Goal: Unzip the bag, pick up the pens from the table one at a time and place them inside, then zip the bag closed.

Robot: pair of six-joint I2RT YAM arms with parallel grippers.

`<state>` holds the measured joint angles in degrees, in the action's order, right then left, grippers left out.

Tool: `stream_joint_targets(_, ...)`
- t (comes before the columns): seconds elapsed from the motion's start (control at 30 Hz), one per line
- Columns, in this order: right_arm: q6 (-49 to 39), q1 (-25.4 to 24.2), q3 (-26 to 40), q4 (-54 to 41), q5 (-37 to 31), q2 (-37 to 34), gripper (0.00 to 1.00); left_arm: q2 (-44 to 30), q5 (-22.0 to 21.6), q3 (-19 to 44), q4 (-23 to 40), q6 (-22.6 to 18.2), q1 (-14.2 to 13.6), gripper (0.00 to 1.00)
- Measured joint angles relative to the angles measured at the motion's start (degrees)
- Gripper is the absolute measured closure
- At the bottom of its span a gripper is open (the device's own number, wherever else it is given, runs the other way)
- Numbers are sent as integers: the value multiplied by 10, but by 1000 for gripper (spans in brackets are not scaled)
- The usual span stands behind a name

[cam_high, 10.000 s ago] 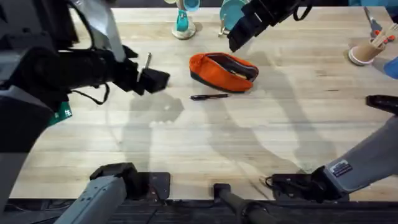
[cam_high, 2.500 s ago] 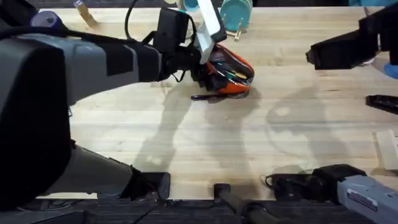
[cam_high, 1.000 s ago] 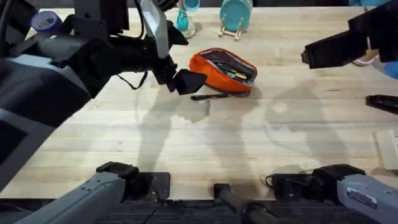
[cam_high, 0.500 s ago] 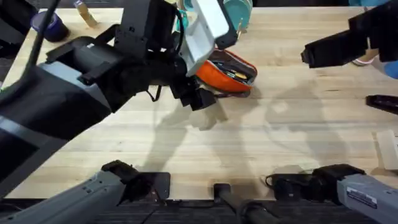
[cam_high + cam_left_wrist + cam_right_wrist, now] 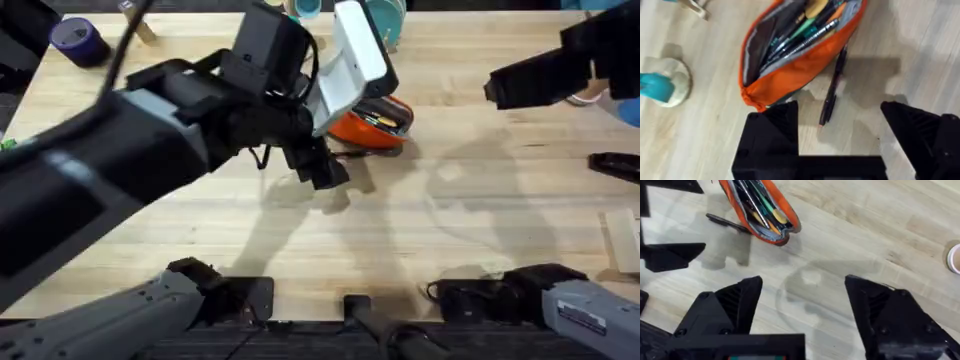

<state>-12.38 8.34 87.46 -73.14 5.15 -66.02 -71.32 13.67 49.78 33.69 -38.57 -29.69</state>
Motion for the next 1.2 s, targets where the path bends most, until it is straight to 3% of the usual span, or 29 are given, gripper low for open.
stream_joint_targets(0.93,0,0,0,0,0,0,5,-200,33,0,-67,1,1,7)
stream_joint_targets(1.07,0,0,0,0,0,0,5,-206,46,3,-69,4,0,116)
stream_joint_targets(1.2,0,0,0,0,0,0,4,-208,50,3,-72,4,0,295)
